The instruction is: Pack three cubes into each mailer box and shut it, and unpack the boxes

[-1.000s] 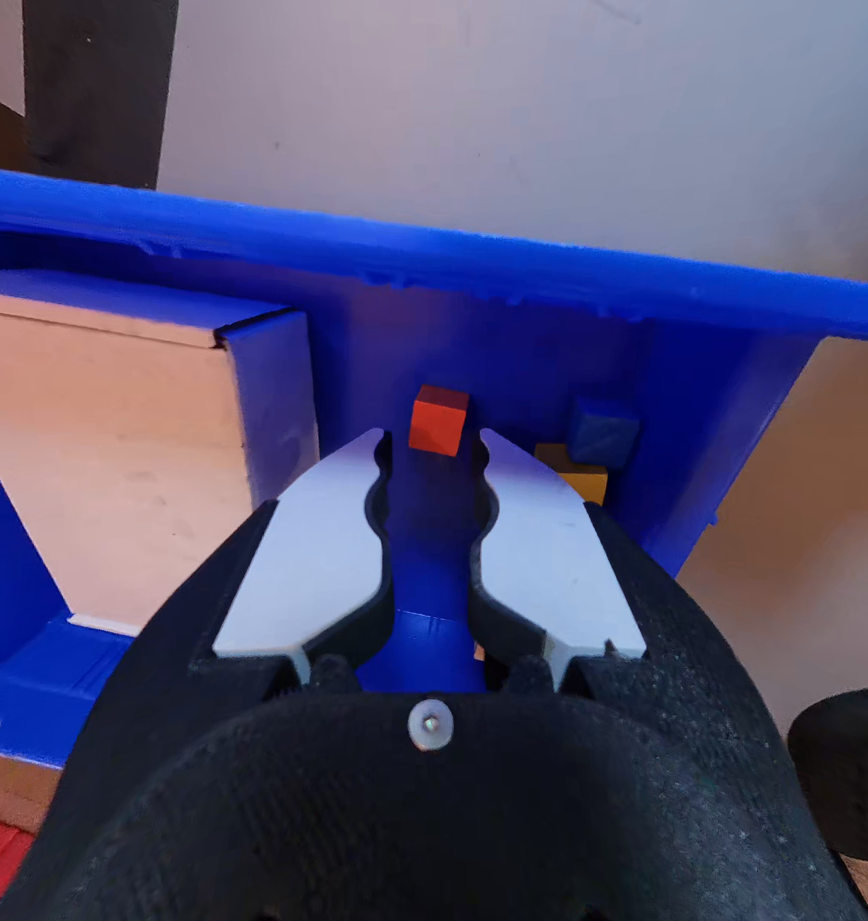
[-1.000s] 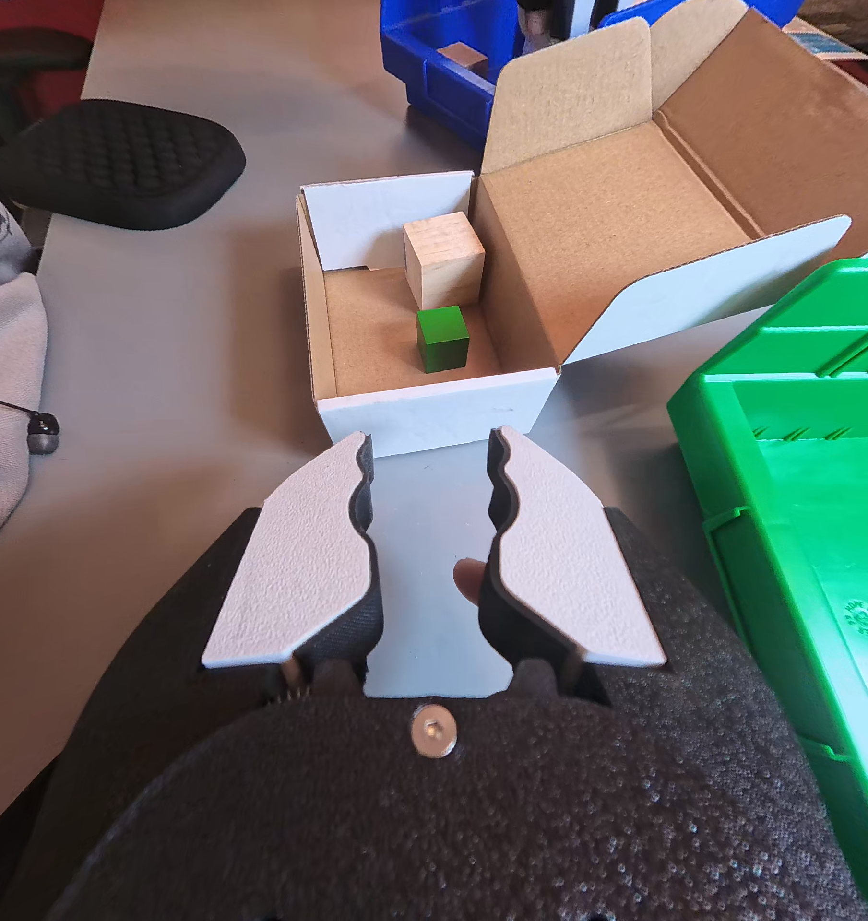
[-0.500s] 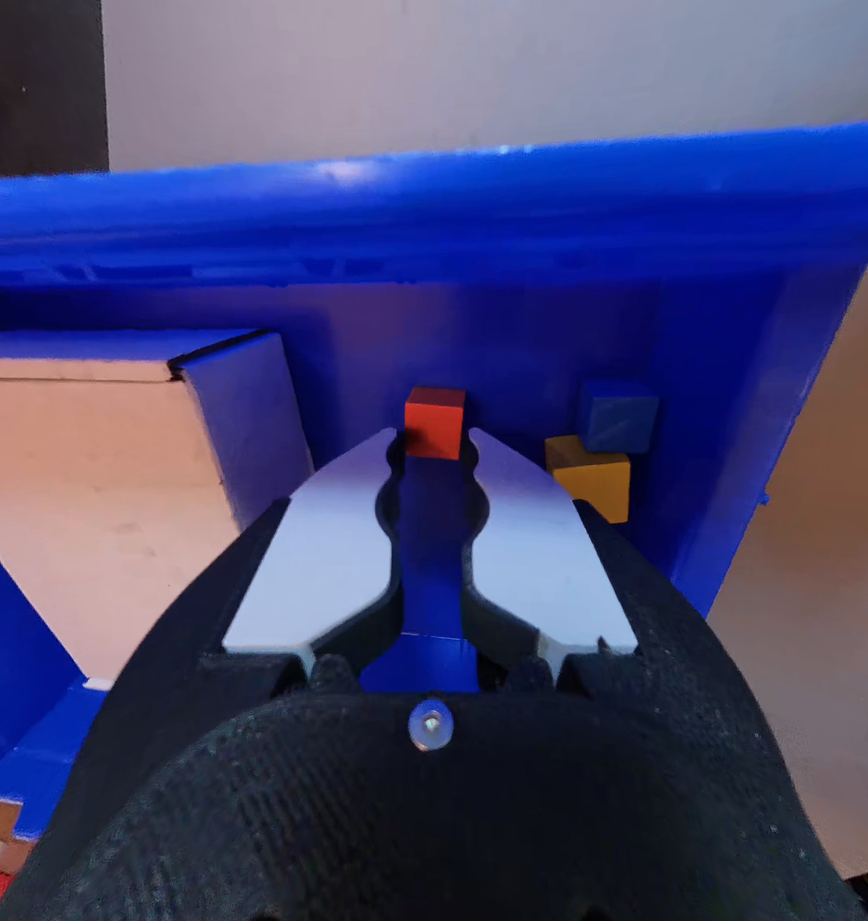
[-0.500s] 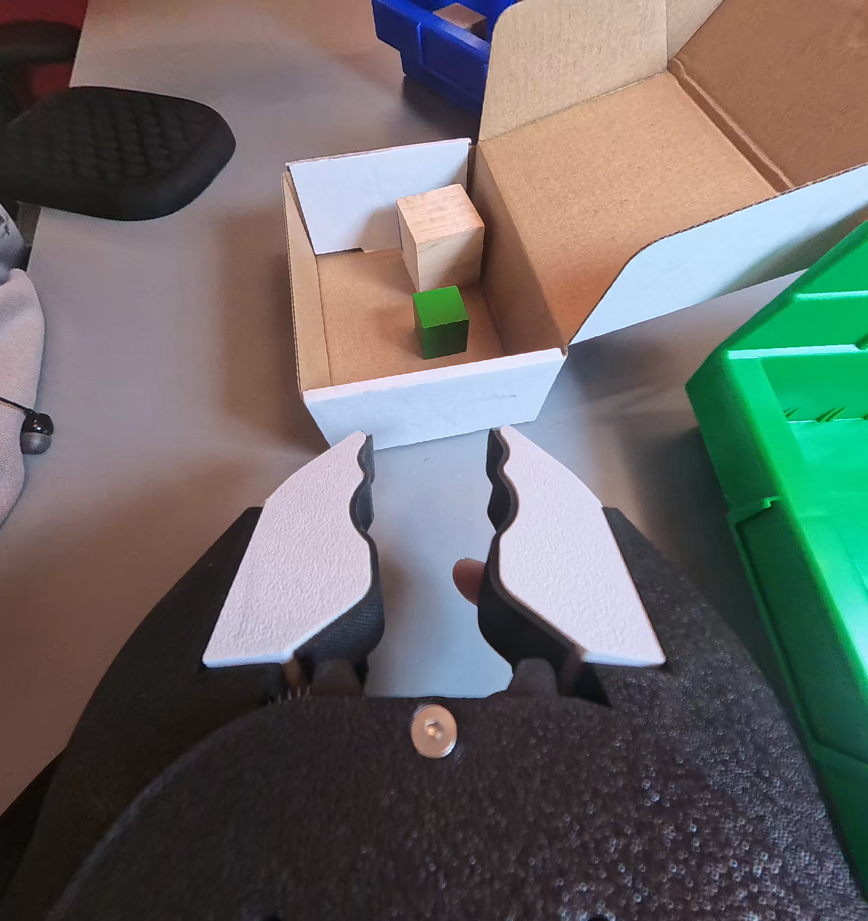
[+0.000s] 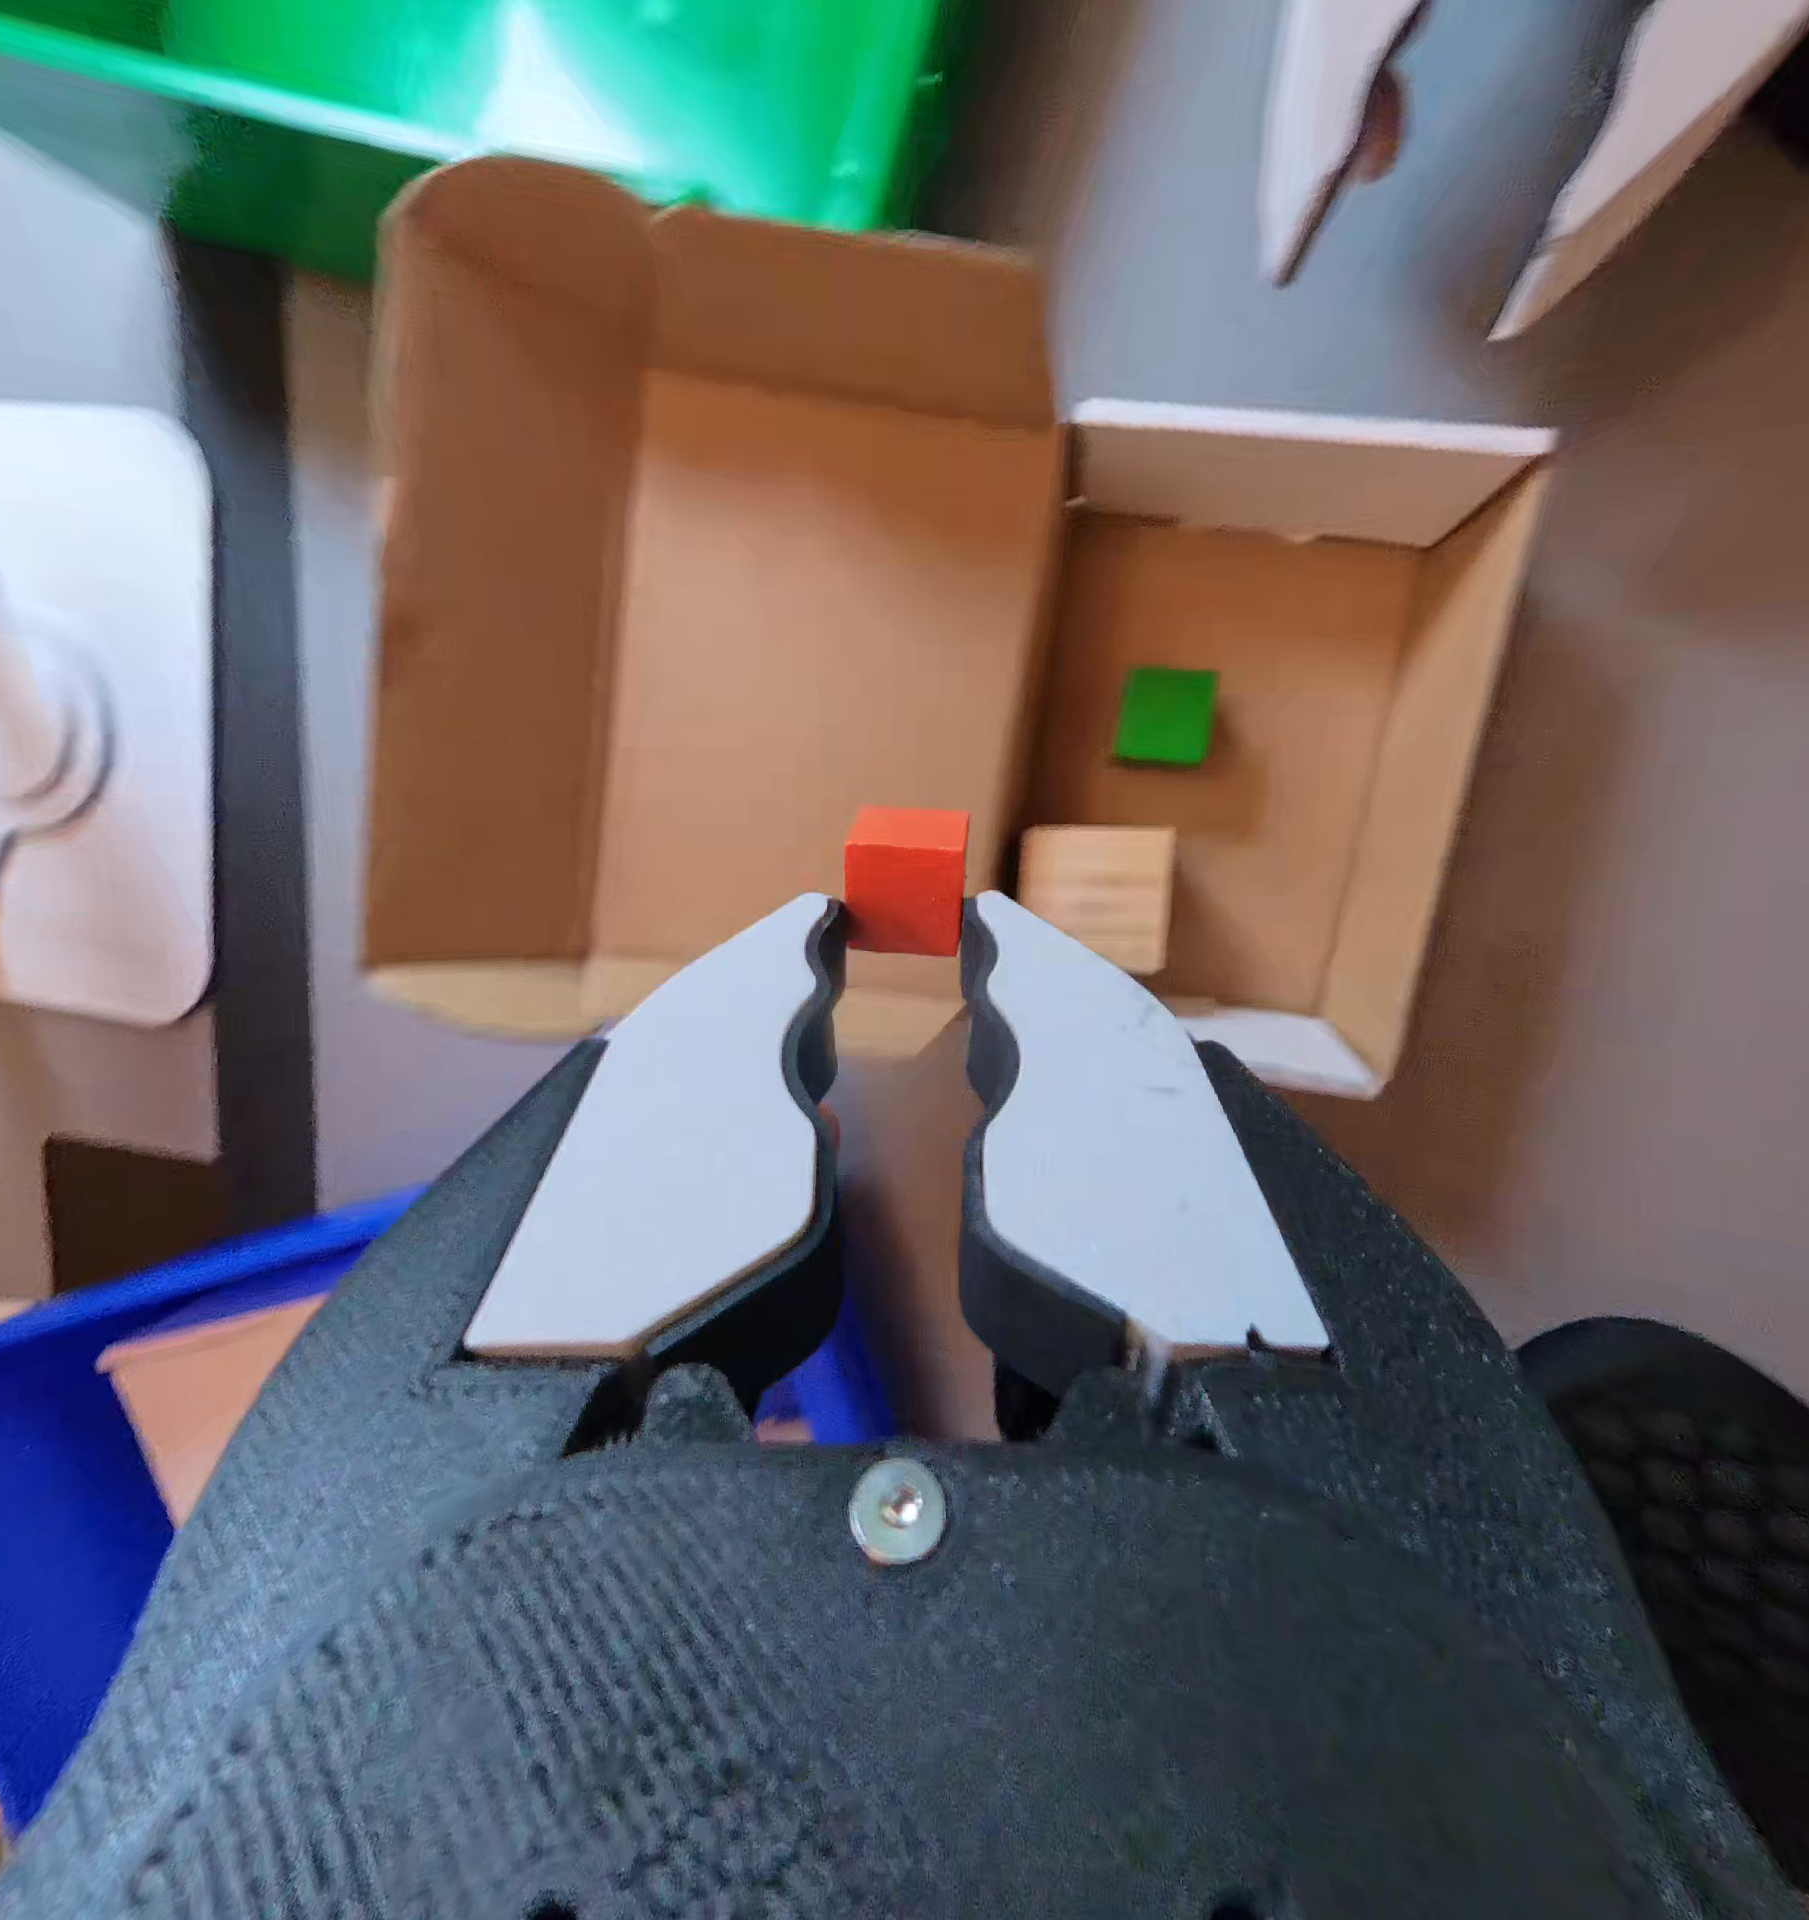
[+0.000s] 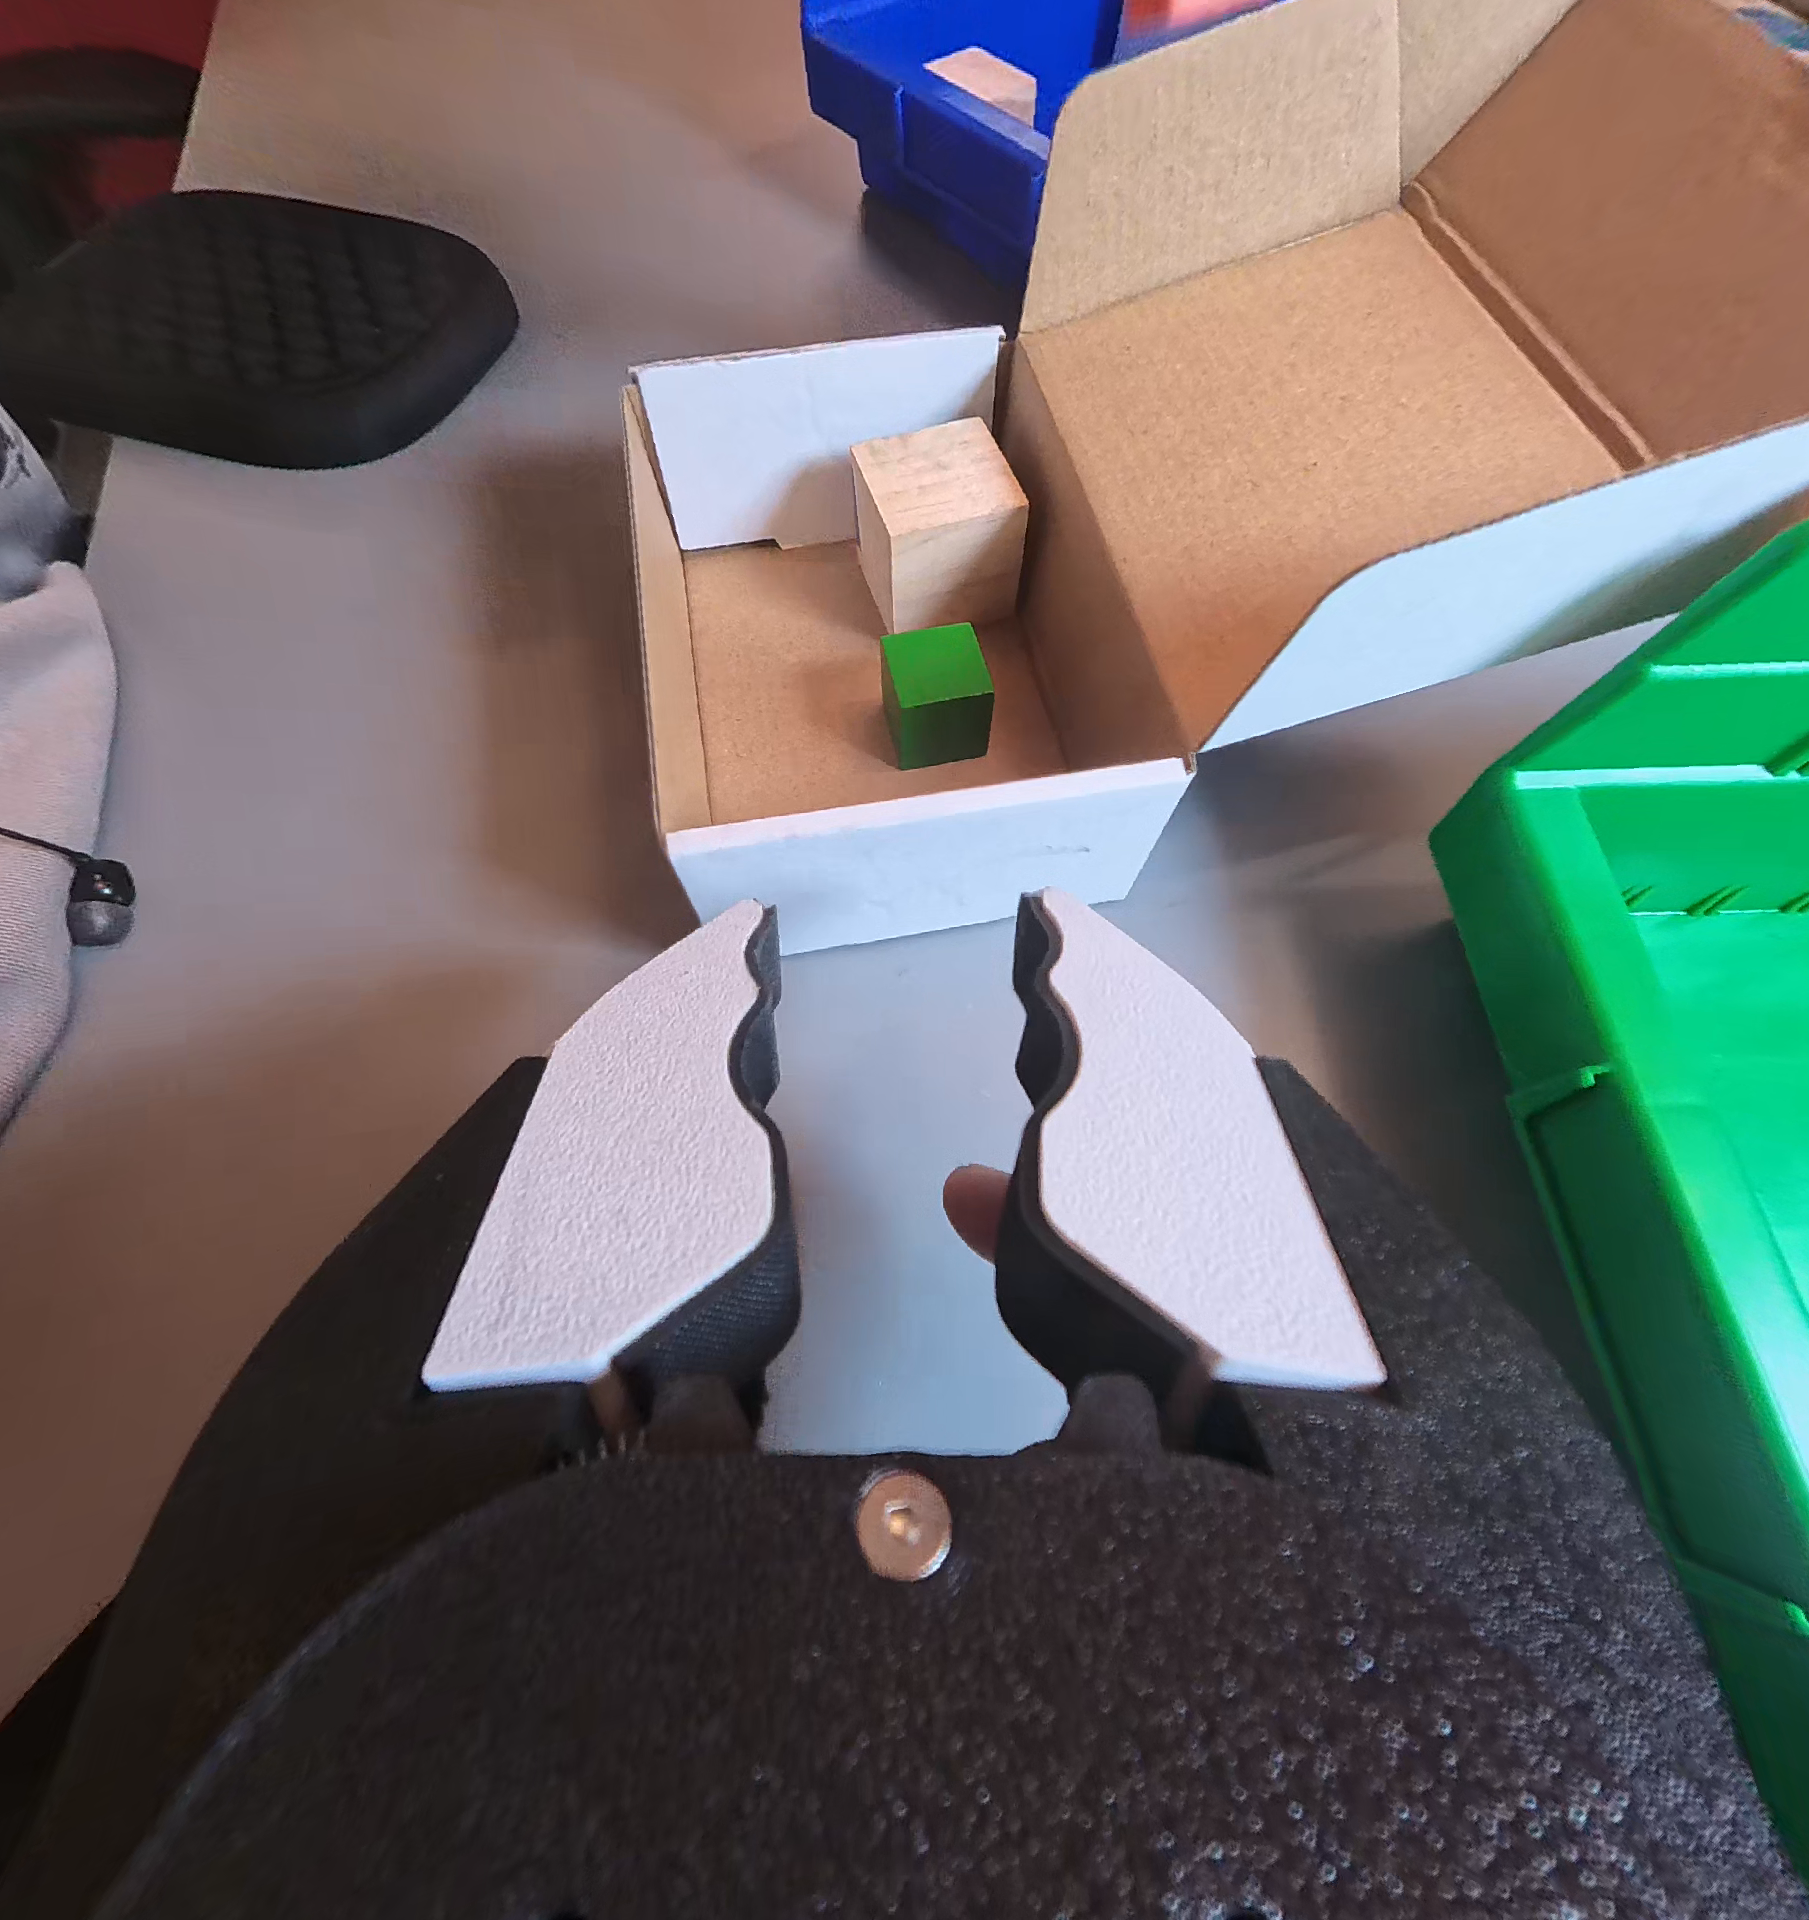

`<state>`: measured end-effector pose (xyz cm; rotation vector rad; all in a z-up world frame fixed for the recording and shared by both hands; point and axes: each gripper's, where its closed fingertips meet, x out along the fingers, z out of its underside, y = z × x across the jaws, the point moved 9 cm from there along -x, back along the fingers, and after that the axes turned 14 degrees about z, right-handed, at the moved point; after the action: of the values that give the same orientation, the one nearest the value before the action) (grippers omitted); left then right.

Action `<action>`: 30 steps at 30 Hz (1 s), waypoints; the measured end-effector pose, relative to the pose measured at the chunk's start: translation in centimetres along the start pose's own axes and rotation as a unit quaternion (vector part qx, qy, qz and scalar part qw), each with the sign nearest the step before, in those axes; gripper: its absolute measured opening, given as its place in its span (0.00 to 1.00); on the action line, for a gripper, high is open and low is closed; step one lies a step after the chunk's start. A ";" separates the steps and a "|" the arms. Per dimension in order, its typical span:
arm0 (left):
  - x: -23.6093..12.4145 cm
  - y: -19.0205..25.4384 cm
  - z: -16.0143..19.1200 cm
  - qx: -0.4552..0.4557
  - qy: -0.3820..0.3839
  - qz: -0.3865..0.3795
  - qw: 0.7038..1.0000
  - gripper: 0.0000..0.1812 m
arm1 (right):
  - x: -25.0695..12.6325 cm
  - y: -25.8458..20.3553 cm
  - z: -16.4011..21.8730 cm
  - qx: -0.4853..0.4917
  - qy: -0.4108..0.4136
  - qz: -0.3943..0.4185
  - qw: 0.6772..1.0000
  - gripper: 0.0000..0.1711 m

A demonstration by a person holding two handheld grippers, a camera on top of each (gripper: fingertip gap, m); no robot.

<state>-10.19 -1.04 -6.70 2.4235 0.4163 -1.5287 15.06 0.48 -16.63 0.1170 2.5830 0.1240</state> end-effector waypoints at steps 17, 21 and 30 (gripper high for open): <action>11.8 4.1 -5.1 0.044 -0.131 0.085 0.987 0.11 | -2.0 -1.6 -2.1 -0.053 0.023 0.016 0.998 0.30; 12.5 4.5 -4.9 0.064 -0.136 0.071 0.986 0.12 | -2.1 -1.8 -2.3 -0.056 0.024 0.014 0.998 0.31; 13.1 4.9 -3.8 0.102 -0.123 0.031 0.987 0.14 | -2.0 -1.7 -2.1 -0.056 0.019 0.013 0.998 0.31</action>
<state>0.11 -2.80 -16.73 2.3226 0.1401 -1.8964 15.53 -1.54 -14.06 0.1076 2.6063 0.2813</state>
